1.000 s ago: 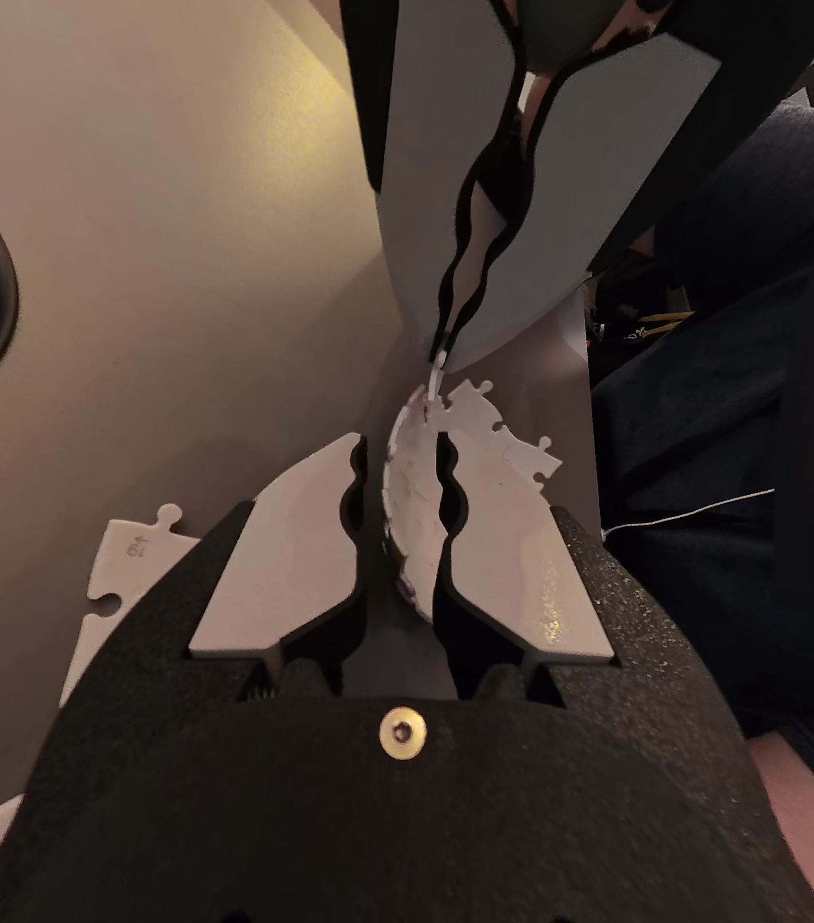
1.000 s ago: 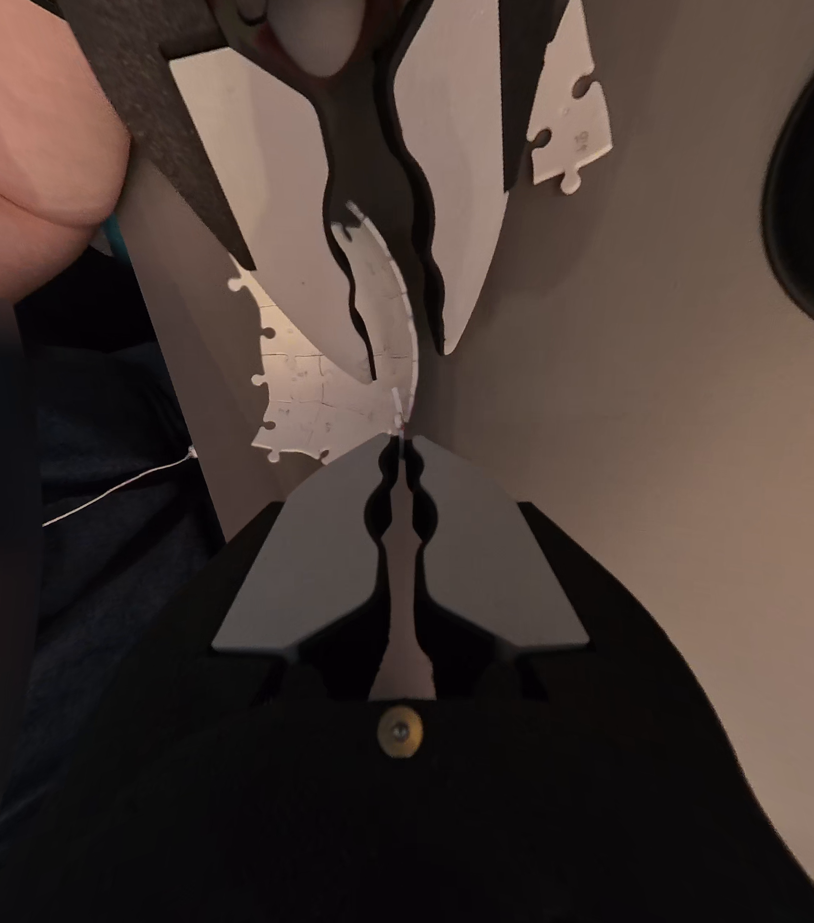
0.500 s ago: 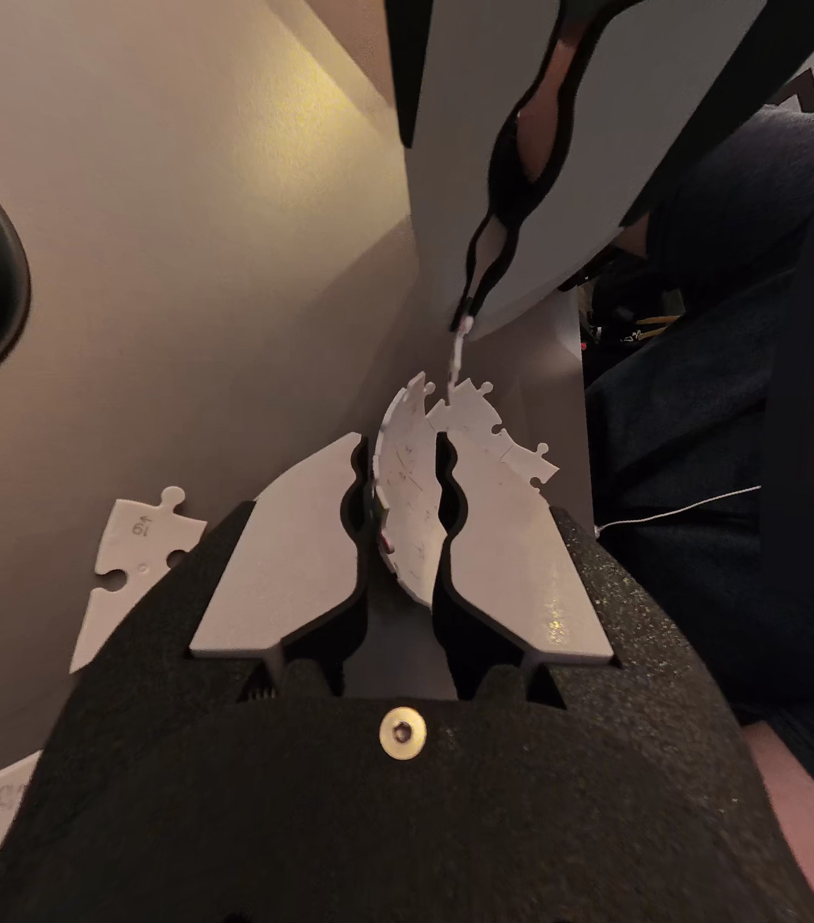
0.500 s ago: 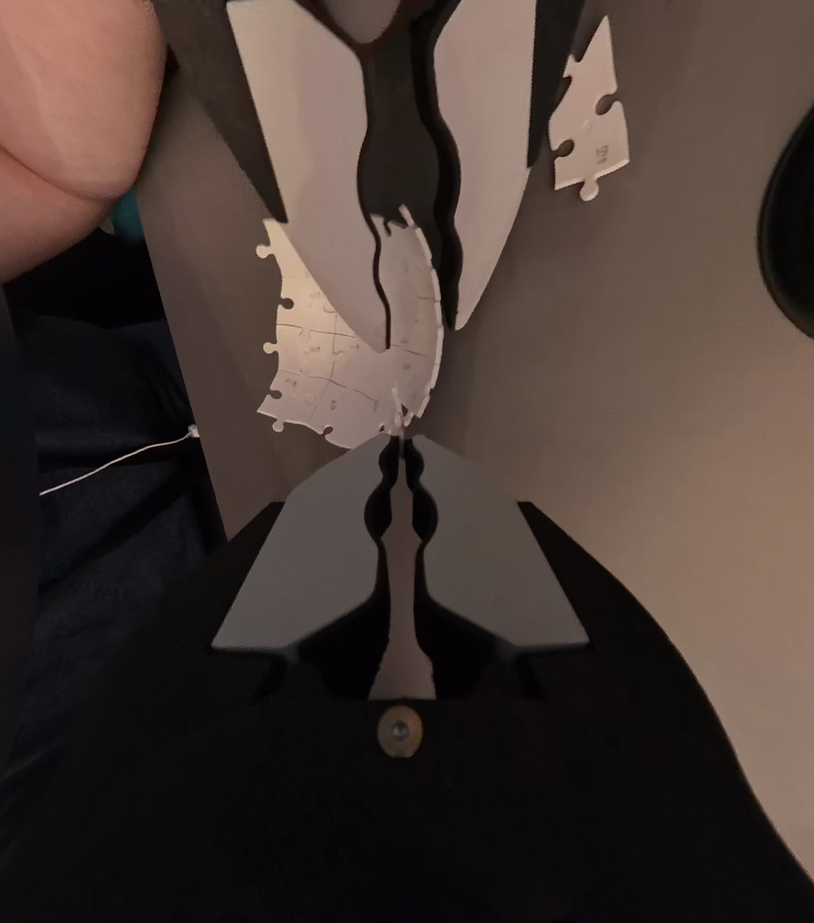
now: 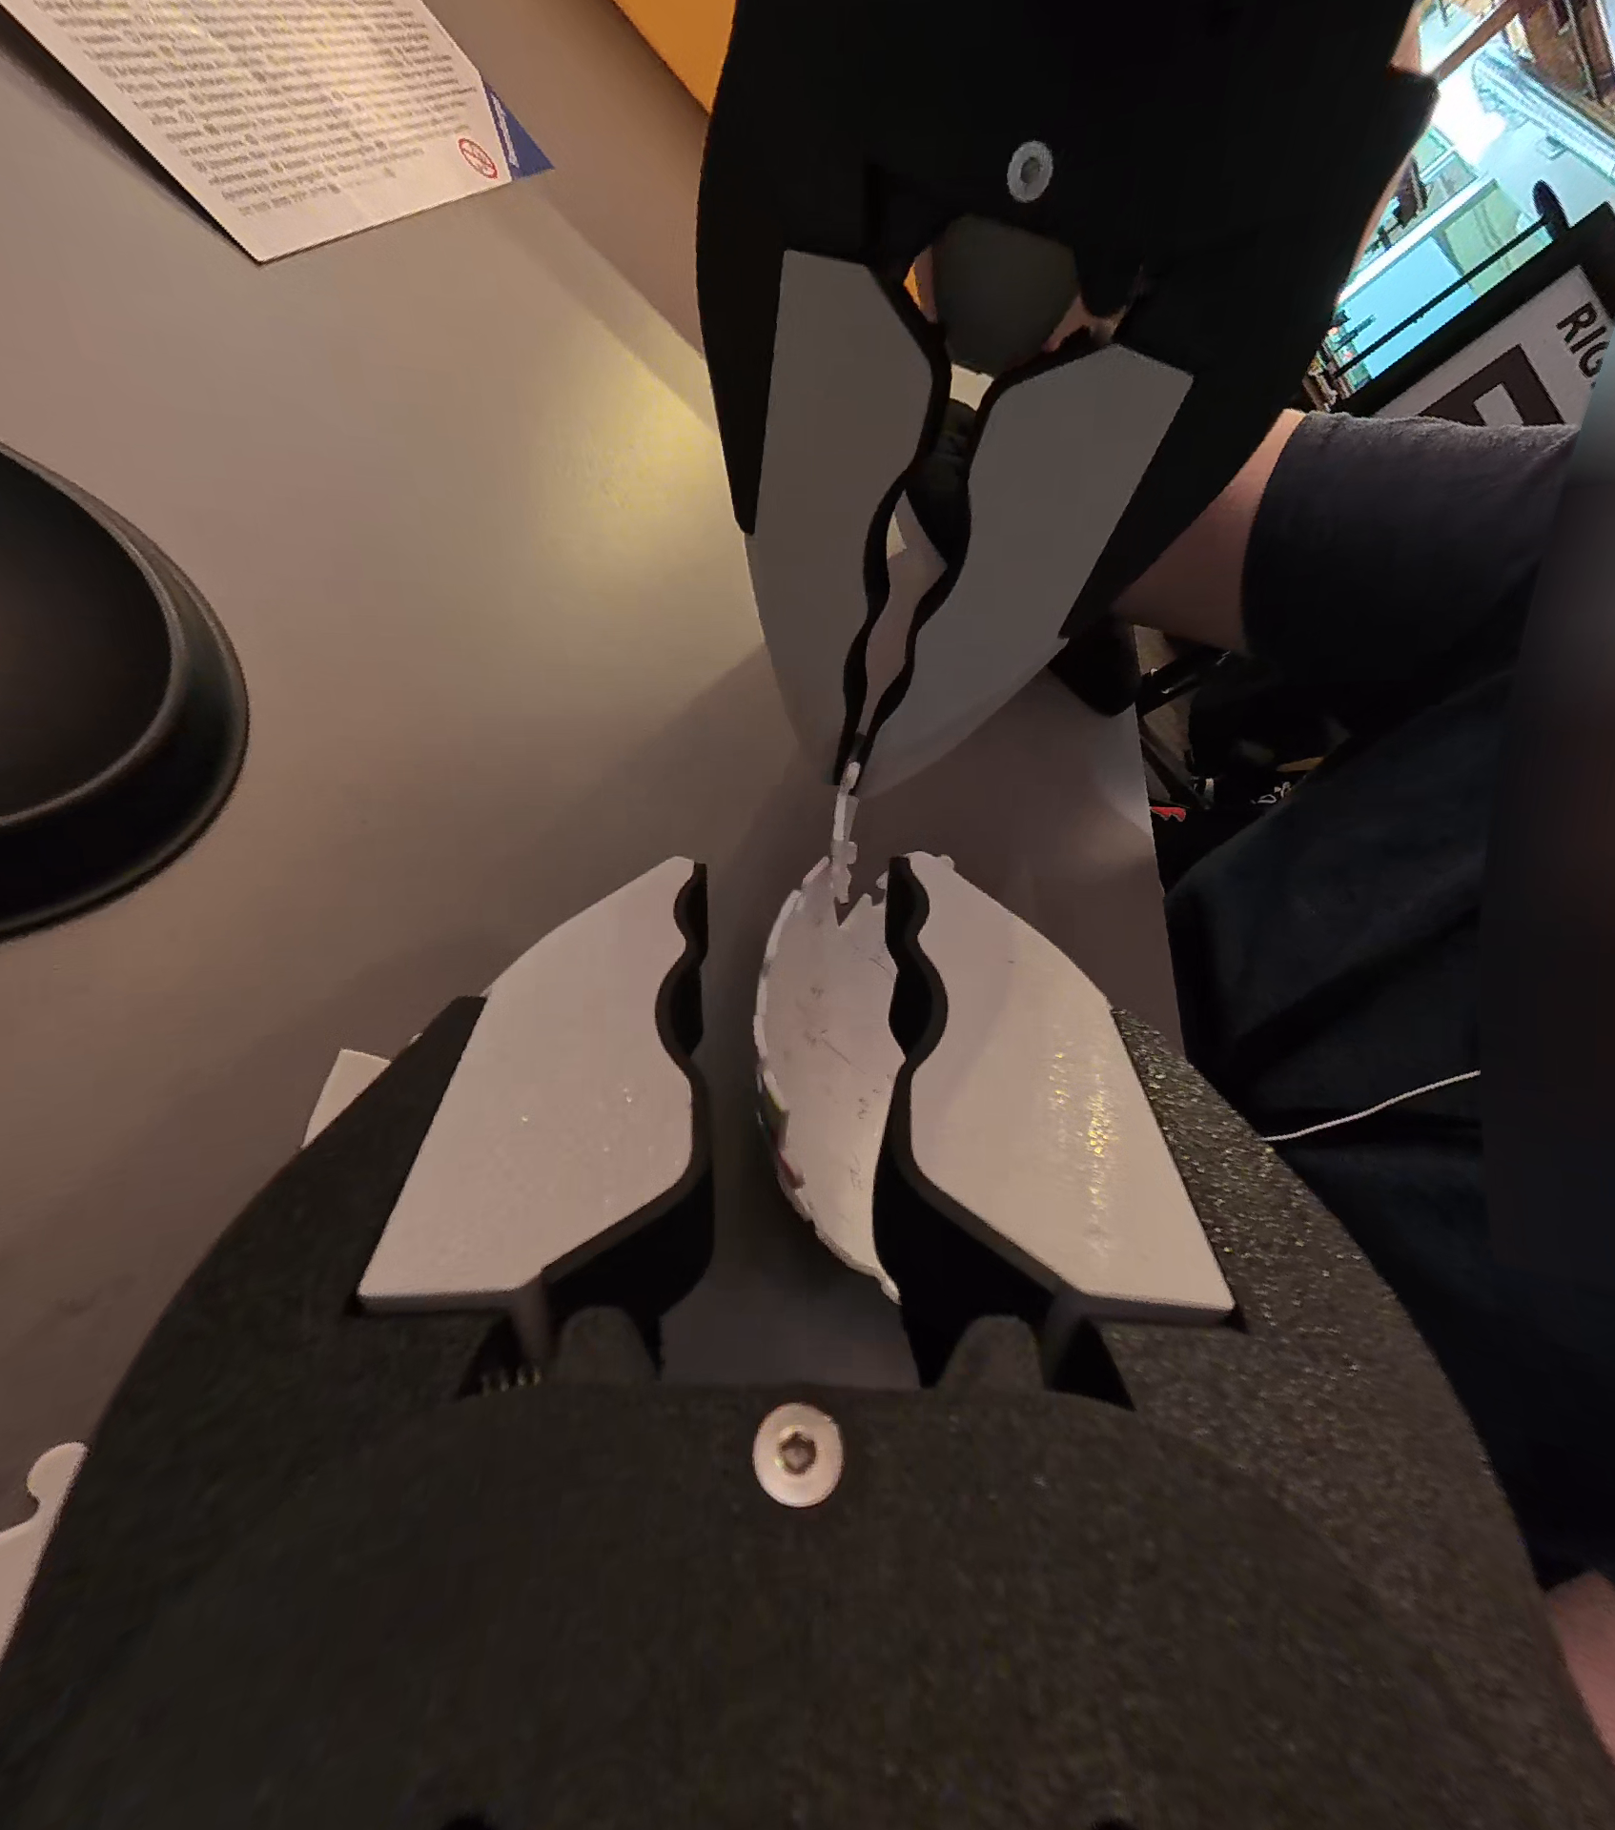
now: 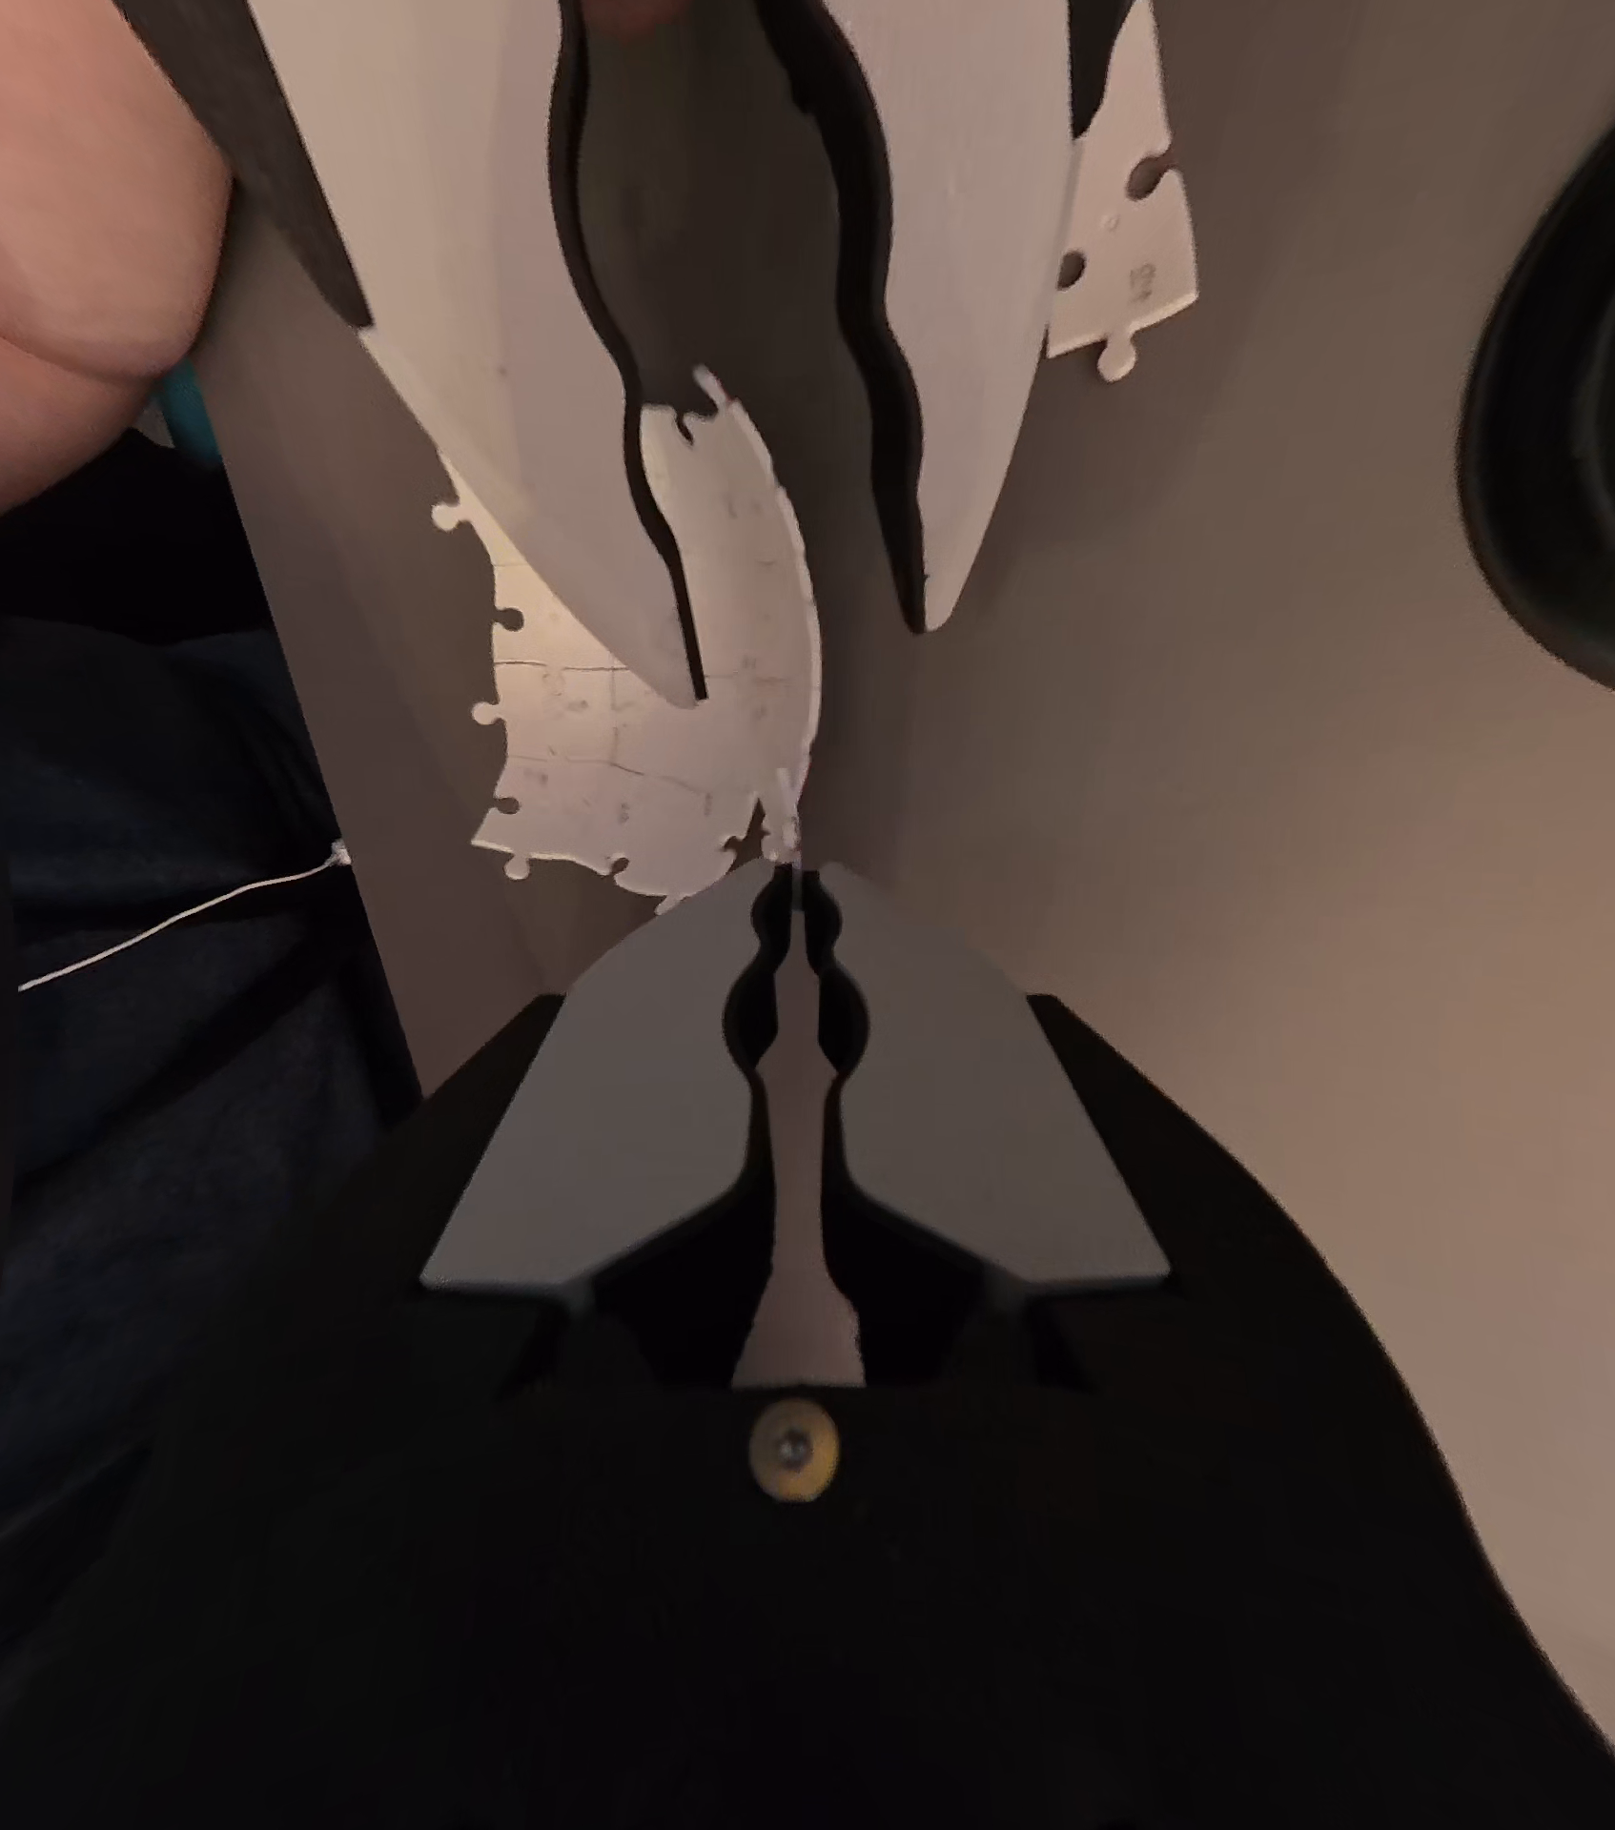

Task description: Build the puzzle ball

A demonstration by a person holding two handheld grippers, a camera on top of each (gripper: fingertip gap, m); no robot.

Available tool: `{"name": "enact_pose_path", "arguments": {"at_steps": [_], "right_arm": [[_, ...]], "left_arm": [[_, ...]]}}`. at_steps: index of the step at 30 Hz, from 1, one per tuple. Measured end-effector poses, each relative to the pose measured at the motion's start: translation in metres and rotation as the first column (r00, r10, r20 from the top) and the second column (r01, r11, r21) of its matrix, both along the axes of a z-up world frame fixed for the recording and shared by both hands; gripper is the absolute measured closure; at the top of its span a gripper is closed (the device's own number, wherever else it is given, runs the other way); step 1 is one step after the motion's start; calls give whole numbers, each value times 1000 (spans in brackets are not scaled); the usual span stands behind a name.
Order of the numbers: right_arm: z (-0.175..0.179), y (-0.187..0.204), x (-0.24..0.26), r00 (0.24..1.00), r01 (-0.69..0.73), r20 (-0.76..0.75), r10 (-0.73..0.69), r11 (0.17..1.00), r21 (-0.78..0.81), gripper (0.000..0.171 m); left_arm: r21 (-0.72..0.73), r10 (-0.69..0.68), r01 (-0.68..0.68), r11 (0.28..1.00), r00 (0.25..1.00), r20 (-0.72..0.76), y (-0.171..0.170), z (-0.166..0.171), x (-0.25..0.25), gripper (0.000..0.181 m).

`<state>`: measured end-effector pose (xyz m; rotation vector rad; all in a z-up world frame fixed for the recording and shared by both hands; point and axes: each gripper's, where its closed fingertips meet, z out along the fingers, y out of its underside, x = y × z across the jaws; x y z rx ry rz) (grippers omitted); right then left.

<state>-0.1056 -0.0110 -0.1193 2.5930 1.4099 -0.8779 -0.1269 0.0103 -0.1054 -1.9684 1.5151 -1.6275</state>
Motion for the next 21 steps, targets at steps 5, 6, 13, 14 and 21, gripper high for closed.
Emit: {"name": "enact_pose_path", "arguments": {"at_steps": [5,6,13,14,21], "right_arm": [[4,-4,2,1000,-7,0,7,1000,-15,168],[4,-6,2,1000,-8,-4,8,1000,-24,168],[-2,-7,-10,999,35,-18,-36,998,-58,168],[-3,-7,-9,999,31,-7,-31,998,-46,168],[-13,-5,-6,999,16,51,-16,1000,-16,168]], "left_arm": [[10,-11,11,1000,1000,-20,-4,-3,2,146],[17,-17,17,1000,999,-32,-5,-5,2,146],[-4,-33,33,999,996,-84,-10,-15,3,147],[-15,-40,39,999,995,-95,-11,-18,2,147],[-59,-101,94,994,984,-144,-23,-26,-2,149]]}}
